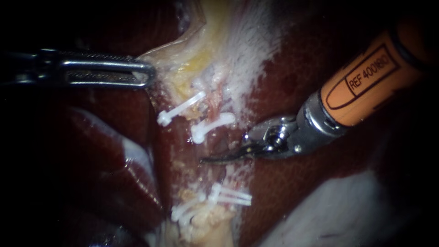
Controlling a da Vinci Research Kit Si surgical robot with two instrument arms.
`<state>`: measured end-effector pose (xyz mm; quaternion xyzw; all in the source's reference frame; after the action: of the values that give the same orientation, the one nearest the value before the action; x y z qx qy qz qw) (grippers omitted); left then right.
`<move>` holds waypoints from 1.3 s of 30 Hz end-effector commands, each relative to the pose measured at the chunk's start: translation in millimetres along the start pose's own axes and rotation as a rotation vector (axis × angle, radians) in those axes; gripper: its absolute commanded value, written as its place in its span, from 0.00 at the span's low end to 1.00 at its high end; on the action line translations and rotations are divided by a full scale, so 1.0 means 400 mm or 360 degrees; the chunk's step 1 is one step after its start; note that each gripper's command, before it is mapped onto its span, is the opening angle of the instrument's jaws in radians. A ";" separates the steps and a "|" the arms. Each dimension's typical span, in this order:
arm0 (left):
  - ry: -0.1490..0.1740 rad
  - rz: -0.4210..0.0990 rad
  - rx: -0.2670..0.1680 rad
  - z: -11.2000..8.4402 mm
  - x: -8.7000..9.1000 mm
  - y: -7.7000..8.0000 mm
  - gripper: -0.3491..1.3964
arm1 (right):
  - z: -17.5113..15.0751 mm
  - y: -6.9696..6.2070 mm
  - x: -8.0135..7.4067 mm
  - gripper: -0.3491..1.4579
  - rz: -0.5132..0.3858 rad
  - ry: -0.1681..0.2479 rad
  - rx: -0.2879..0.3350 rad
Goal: Go back from the cut right tube
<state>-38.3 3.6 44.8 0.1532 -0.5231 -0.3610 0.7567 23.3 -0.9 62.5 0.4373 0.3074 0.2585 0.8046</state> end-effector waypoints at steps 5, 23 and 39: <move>0.0000 0.0001 0.0001 0.0000 0.0002 0.0001 0.06 | -0.0002 0.0001 -0.0002 0.00 -0.0066 0.0017 -0.0017; 0.0000 0.0002 0.0000 0.0001 0.0007 0.0002 0.06 | -0.0004 0.0001 -0.0009 0.61 -0.0239 0.0097 -0.0111; -0.0005 0.0008 0.0003 -0.0001 0.0025 0.0011 0.06 | -0.0067 0.0006 -0.0069 0.77 -0.0385 0.0125 -0.0140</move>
<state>-37.9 3.2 45.8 0.1517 -0.5249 -0.3589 0.7568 19.1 -1.2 62.3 0.3478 0.3799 0.1866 0.8366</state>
